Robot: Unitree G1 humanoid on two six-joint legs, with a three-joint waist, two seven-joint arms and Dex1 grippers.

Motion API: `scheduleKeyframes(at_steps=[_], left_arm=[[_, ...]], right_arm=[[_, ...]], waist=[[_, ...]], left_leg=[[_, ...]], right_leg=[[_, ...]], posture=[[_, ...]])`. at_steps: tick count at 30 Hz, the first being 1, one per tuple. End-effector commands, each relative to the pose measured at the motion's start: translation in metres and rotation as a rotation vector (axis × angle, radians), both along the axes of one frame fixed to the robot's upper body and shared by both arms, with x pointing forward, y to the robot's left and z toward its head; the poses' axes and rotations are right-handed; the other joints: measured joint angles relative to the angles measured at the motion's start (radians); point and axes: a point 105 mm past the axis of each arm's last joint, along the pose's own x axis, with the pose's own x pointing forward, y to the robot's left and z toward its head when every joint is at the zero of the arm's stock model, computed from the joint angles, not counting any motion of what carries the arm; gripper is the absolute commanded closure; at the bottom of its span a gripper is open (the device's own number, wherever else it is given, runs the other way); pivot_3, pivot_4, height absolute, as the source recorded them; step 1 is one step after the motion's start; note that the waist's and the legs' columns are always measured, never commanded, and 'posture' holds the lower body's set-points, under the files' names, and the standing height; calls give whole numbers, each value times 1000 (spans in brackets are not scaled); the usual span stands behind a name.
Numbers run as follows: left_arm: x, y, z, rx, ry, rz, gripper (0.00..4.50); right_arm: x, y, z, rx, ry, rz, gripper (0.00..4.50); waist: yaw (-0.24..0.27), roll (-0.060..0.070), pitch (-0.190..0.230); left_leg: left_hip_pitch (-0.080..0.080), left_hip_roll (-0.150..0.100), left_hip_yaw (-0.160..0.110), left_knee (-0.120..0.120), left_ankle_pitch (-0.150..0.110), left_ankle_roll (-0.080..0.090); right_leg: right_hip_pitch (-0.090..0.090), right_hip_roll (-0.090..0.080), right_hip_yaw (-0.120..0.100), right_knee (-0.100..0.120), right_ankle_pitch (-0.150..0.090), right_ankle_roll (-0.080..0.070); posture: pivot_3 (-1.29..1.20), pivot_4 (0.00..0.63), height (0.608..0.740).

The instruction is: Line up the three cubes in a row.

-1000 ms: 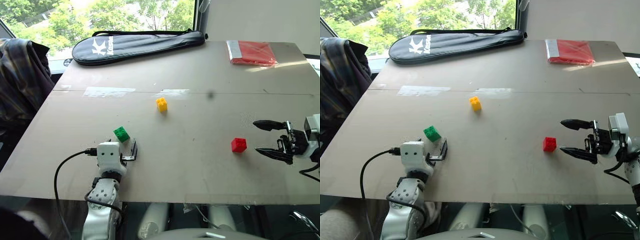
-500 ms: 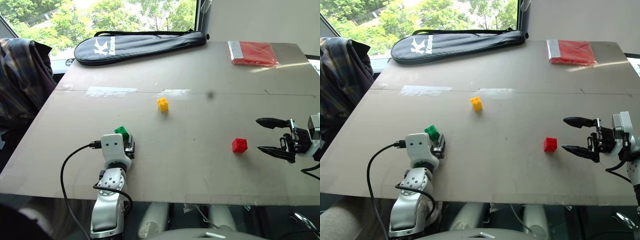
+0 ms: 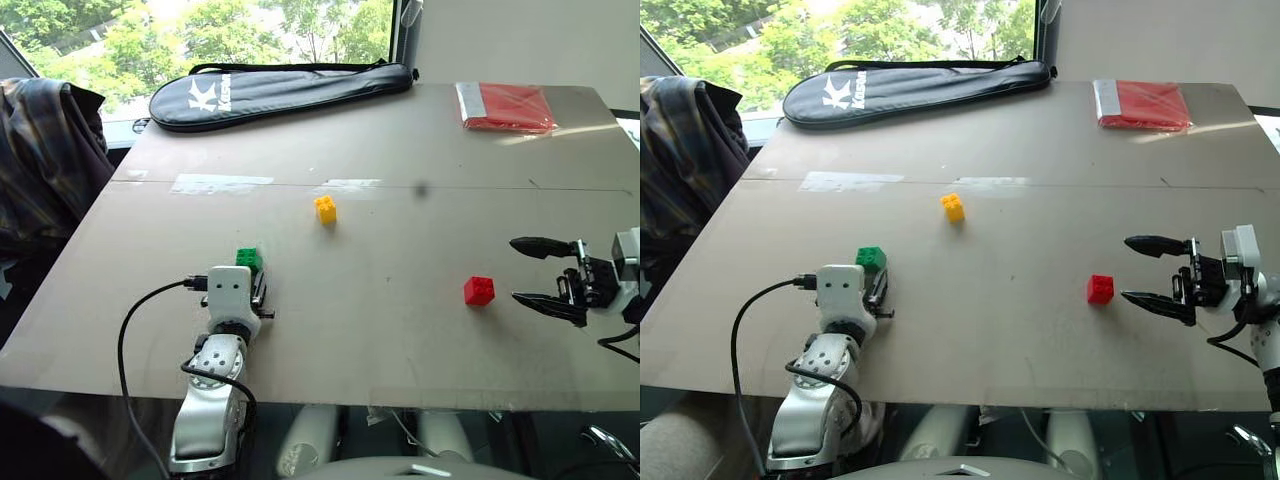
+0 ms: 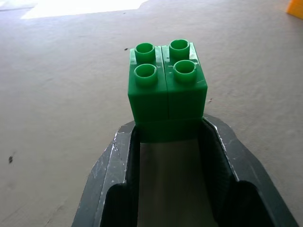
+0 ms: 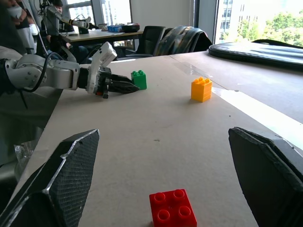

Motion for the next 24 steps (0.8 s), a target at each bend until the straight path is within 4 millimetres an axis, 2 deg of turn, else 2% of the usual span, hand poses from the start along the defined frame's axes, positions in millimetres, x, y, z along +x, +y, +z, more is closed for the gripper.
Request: scheduleKeyframes(at_steps=[1,4,9,13,18,24], left_arm=[[-5,-42,6,6,-16,-439,3305],[0,-51,15,-8,-14,-620,3305],[3,-88,30,157,-27,-1108,3305],[8,-112,30,237,-9,-1344,3305],[12,-143,28,288,23,-1549,3305],[26,-171,27,297,38,-1559,3305]], right_arm=[[-5,-3,7,-5,-35,27,0],[-6,-5,6,-10,-27,22,0],[-8,-11,2,-27,-30,-3,0],[-9,-11,-1,-38,-24,-10,0],[-10,-12,-4,-57,-19,-17,0],[-19,-20,-12,-80,7,-46,0]], waist=[[3,0,0],[3,-1,0],[3,-1,1],[-5,-1,1],[-15,-2,1],[-22,-3,2]], left_leg=[[0,0,0,0,0,0],[-2,-1,0,1,0,0],[-2,-1,-1,0,0,0],[-1,-1,1,1,0,0],[-2,-1,1,1,0,0],[-2,-1,1,1,0,0]], right_leg=[[0,0,0,0,0,0],[0,-1,0,-1,-1,-2],[-1,-1,0,-1,0,0],[0,1,0,-1,1,0],[0,1,0,-2,1,0],[0,1,-1,-1,1,0]], posture=[[0,150,694],[0,150,694],[0,150,694],[0,150,694],[0,150,694],[0,150,694]])
